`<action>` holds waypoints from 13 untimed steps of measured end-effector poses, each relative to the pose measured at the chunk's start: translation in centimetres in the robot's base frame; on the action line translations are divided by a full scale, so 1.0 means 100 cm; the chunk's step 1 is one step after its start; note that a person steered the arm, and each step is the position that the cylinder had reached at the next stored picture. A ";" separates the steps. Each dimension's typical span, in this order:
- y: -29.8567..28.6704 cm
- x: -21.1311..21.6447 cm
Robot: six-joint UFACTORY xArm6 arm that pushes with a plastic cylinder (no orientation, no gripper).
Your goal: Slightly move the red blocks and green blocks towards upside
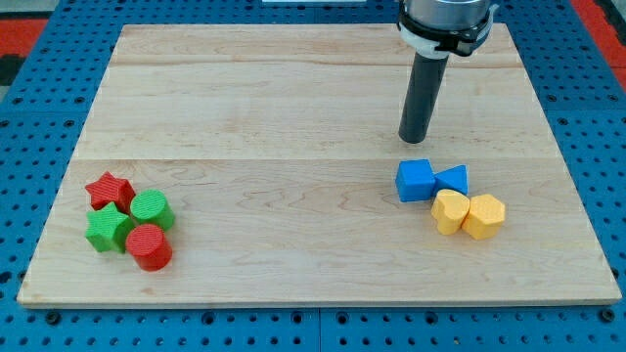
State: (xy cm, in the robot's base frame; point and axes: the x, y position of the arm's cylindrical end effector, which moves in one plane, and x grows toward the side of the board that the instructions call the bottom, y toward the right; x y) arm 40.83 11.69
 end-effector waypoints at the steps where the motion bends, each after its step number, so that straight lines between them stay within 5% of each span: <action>1: -0.018 0.000; 3: -0.153 0.020; 4: -0.153 0.037; 5: -0.088 0.083; 7: -0.114 0.114; 9: -0.179 0.202; 10: -0.275 0.207; 11: -0.285 0.160; 13: -0.286 0.208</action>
State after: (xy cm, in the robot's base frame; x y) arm 61.66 -16.89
